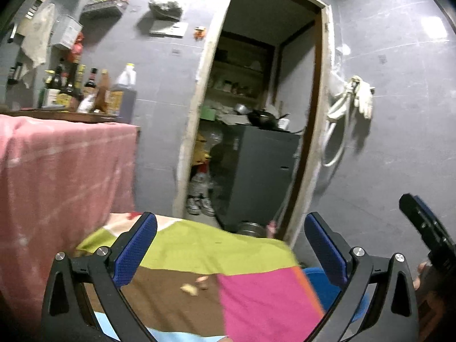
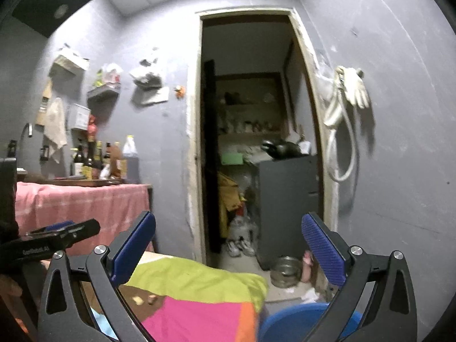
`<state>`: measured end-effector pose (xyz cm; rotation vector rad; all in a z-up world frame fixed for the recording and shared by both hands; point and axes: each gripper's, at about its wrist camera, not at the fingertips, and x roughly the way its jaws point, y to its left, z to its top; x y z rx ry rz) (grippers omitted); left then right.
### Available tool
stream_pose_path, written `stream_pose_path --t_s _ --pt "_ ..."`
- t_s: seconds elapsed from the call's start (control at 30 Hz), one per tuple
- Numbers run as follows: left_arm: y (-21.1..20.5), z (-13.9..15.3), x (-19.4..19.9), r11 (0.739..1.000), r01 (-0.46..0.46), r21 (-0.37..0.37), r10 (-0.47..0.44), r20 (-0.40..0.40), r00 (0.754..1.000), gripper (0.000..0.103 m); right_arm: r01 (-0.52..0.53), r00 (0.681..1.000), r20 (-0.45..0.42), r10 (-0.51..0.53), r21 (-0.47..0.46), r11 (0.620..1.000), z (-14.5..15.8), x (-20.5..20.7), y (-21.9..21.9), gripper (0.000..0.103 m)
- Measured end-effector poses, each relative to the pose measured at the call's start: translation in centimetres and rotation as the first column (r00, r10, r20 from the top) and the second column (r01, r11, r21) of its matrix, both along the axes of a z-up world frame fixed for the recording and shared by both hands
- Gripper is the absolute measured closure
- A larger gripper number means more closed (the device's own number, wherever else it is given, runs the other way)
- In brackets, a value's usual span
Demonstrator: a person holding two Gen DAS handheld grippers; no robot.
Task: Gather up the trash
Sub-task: 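Move both open tools back over the last brown scraps on the blanket, then grasp a pale yellow scrap with the left tool while the right tool grasps a brown scrap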
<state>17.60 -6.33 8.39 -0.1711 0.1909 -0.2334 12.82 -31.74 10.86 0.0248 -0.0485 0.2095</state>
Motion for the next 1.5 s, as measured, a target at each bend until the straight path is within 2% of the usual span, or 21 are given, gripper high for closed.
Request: stream_pose_path --t_s 0.2,0.4,0.57,0.63,0.73,0.77,0.87,0.93,1.1,1.23,1.27,1.43,1.5 --pt "3.5 -2.1 0.1 0.996 -0.079 0.040 0.079 -0.009 0.997 0.002 -0.053 0.999 -0.005 0.053 -0.015 0.998 -1.1 1.4 3.3 0.000" --pt "5.3 -5.2 1.6 0.996 -0.059 0.063 0.066 -0.115 0.991 0.002 -0.102 0.993 -0.061 0.099 -0.044 0.994 -2.9 4.0 5.9 0.000" --pt "5.6 -8.1 4.2 0.997 -0.038 0.064 0.053 -0.244 0.968 0.002 -0.146 0.978 -0.161 0.135 -0.058 0.988 -5.0 6.7 6.6 0.000" --pt "5.5 -9.0 5.5 0.997 -0.034 0.068 0.053 -0.295 0.954 0.003 -0.163 0.965 -0.219 0.147 -0.055 0.985 -6.0 8.1 6.8 0.003" --pt "5.3 -10.2 7.1 0.998 -0.012 0.058 0.032 -0.362 0.931 0.003 -0.179 0.942 -0.301 0.149 -0.074 0.981 -7.3 10.0 7.2 0.020" --pt "5.1 -10.6 7.6 0.998 -0.004 0.057 0.026 -0.380 0.925 0.005 -0.193 0.931 -0.331 0.156 -0.079 0.978 -7.8 10.6 7.4 0.027" --pt "4.7 -11.4 9.0 0.998 0.016 0.065 0.014 -0.436 0.900 0.021 -0.239 0.892 -0.412 0.184 -0.086 0.967 -9.0 12.4 8.1 0.037" --pt "4.4 -12.1 9.7 0.998 0.026 0.060 0.005 -0.472 0.882 0.029 -0.264 0.868 -0.459 0.192 -0.099 0.959 -9.9 13.3 8.8 0.051" --pt "4.4 -13.1 11.4 0.999 0.027 0.046 0.001 -0.530 0.848 0.040 -0.339 0.791 -0.571 0.220 -0.110 0.934 -11.8 15.5 10.8 0.063" --pt "4.8 -13.5 12.3 0.999 0.014 0.030 0.005 -0.570 0.822 0.048 -0.398 0.723 -0.652 0.229 -0.122 0.909 -13.5 17.0 12.5 0.070" --pt "5.0 -13.6 12.4 1.000 0.008 0.026 0.008 -0.574 0.819 0.049 -0.413 0.701 -0.674 0.235 -0.114 0.904 -13.9 17.5 12.8 0.071" --pt "5.5 -13.9 12.7 1.000 -0.014 0.006 0.015 -0.589 0.808 0.050 -0.459 0.634 -0.730 0.256 -0.089 0.884 -14.7 19.0 14.1 0.075" --pt "5.6 -14.0 12.7 1.000 -0.014 0.001 0.012 -0.593 0.805 0.052 -0.475 0.594 -0.758 0.267 -0.063 0.878 -15.3 19.7 14.6 0.077"
